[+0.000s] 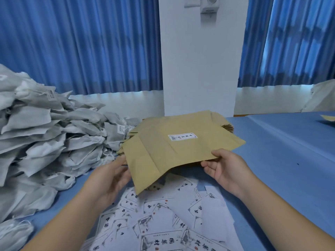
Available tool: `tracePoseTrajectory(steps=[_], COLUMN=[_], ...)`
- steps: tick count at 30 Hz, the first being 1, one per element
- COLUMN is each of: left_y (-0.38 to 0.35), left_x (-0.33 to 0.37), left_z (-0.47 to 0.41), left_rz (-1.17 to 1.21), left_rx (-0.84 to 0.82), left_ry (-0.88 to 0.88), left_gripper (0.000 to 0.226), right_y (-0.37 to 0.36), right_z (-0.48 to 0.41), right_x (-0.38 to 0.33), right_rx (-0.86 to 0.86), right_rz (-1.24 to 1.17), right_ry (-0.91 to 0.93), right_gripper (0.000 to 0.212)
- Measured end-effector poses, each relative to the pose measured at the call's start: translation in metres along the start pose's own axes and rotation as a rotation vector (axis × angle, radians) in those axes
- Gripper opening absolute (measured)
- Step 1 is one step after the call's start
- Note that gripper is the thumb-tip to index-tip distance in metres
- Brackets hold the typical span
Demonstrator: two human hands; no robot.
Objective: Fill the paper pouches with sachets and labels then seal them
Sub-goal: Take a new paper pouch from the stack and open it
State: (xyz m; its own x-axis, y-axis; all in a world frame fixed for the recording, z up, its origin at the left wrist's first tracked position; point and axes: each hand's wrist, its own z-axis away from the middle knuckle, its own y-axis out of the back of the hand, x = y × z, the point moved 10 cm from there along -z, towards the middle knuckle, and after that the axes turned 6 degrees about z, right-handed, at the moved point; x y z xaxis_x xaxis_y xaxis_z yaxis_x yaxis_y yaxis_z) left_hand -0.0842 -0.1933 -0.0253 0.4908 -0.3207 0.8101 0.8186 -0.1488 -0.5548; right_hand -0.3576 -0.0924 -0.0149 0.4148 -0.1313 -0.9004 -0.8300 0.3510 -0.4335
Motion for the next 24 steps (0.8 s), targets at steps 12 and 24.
tracePoseTrajectory(steps=[12, 24], left_y=[0.02, 0.012], left_x=[-0.011, -0.018], left_z=[0.005, 0.012], left_rz=[-0.08, -0.081], left_rx=[-0.006, -0.044], left_ry=[0.026, -0.011], left_gripper=[0.012, 0.021], right_y=[-0.004, 0.03], right_z=[0.011, 0.018], right_x=[-0.013, -0.027], right_rx=[0.039, 0.277], right_rz=[0.23, 0.294], right_ry=[0.168, 0.21], right_gripper=[0.011, 0.017])
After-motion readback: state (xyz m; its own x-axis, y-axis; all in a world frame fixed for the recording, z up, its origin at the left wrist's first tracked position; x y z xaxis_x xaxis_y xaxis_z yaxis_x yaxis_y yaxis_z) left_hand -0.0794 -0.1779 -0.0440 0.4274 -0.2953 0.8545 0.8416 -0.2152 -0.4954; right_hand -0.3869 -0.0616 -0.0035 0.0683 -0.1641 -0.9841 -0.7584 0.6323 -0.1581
